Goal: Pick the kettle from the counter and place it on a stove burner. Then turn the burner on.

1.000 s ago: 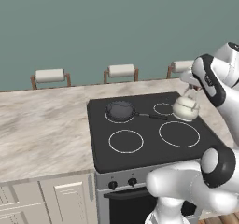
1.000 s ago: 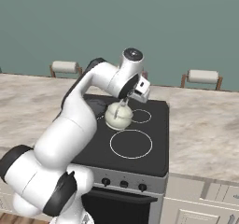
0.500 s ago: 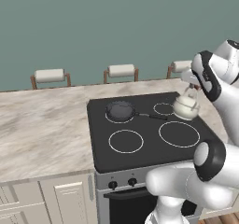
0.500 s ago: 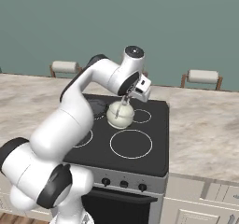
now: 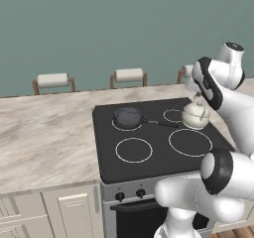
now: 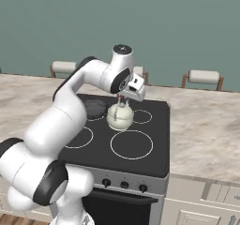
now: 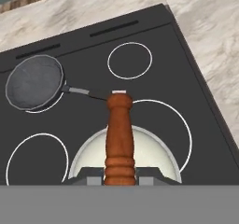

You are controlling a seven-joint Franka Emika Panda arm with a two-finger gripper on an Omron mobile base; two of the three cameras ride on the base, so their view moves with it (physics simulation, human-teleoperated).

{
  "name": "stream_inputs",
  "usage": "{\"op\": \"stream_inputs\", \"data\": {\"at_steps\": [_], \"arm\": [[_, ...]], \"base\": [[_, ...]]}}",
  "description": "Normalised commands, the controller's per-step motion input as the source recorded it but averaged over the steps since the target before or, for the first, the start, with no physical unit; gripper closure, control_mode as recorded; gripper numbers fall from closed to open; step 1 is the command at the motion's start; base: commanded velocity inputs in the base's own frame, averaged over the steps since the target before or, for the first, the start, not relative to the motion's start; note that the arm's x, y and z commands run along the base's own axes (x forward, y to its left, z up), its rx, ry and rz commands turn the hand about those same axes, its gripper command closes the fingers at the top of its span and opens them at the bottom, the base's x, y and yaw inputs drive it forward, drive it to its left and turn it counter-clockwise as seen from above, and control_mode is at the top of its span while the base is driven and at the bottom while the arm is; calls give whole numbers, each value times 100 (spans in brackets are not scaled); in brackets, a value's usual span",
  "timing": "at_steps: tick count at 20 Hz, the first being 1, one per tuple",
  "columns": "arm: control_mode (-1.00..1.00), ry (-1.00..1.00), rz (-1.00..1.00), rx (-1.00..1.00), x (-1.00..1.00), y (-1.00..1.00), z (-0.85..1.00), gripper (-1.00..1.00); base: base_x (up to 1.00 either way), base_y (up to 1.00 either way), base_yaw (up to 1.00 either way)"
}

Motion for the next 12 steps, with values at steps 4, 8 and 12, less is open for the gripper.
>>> {"op": "stream_inputs", "data": {"at_steps": [4, 8, 12], "arm": [[-100, 0, 0, -2, 0, 2, 0, 100], [-100, 1, 0, -1, 0, 0, -1, 100], [-100, 7, 0, -4, 4, 0, -14, 100]], "base": [[0, 0, 0], [0, 0, 0], [0, 0, 0]]}}
